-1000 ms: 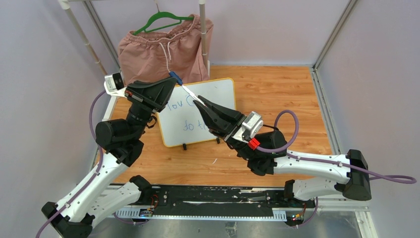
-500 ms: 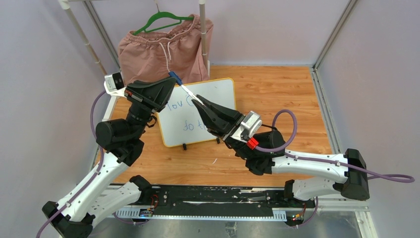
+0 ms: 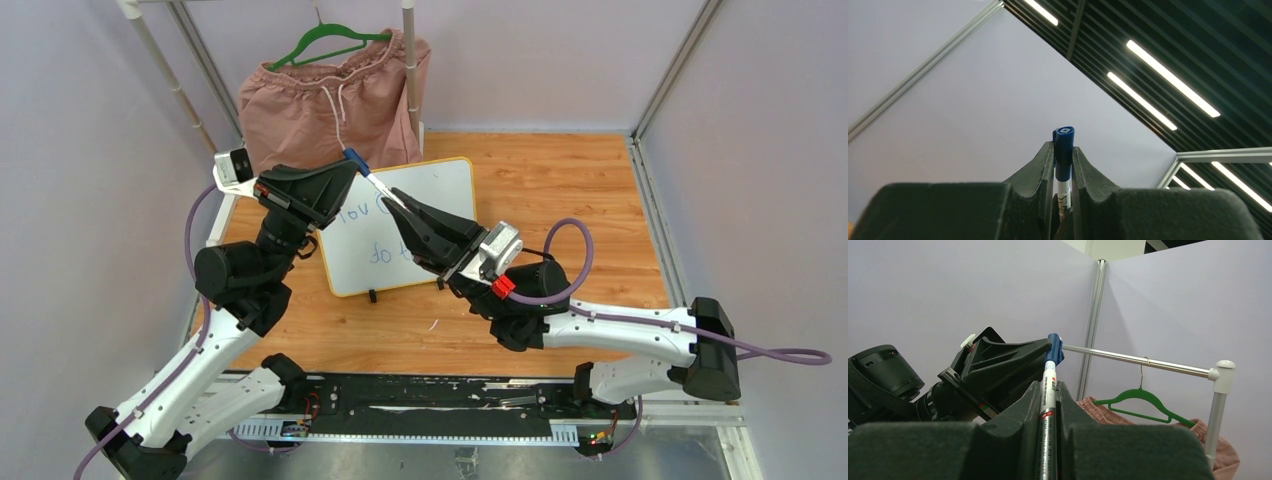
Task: Write a sentence on the whiteboard
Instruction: Close the whiteboard marker at the center of the board.
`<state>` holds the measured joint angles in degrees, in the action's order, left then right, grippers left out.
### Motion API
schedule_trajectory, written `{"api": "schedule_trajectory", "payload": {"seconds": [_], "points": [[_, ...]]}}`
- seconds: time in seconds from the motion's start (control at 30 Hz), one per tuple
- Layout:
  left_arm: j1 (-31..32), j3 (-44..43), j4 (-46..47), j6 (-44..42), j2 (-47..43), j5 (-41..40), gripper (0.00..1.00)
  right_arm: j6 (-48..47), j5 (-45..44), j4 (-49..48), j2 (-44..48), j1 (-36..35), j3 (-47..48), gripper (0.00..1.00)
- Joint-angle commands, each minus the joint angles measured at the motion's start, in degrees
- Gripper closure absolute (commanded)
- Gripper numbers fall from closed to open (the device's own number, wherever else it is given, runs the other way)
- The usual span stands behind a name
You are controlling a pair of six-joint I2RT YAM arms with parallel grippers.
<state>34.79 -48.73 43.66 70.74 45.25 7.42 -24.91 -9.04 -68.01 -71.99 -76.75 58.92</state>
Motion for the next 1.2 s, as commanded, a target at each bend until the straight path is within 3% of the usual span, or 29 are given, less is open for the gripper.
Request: {"api": "schedule_trajectory", "payload": {"seconds": [0.0, 0.53, 1.17], "points": [[-0.24, 0.89, 1.56, 0.90, -0.49, 0.91, 1.00, -1.33, 0.66, -3.54, -0.64, -0.77, 2.39, 1.00], [-0.26, 1.37, 3.80, 5.39, 1.64, 0.23, 1.00, -9.62, 3.24, -9.04, -4.33, -0.77, 3.38, 1.00], [-0.30, 1.35, 3.80, 6.51, 2.22, 2.46, 1.00, -13.14, 4.57, -8.32, -6.55, -0.76, 5.30, 1.00]]}}
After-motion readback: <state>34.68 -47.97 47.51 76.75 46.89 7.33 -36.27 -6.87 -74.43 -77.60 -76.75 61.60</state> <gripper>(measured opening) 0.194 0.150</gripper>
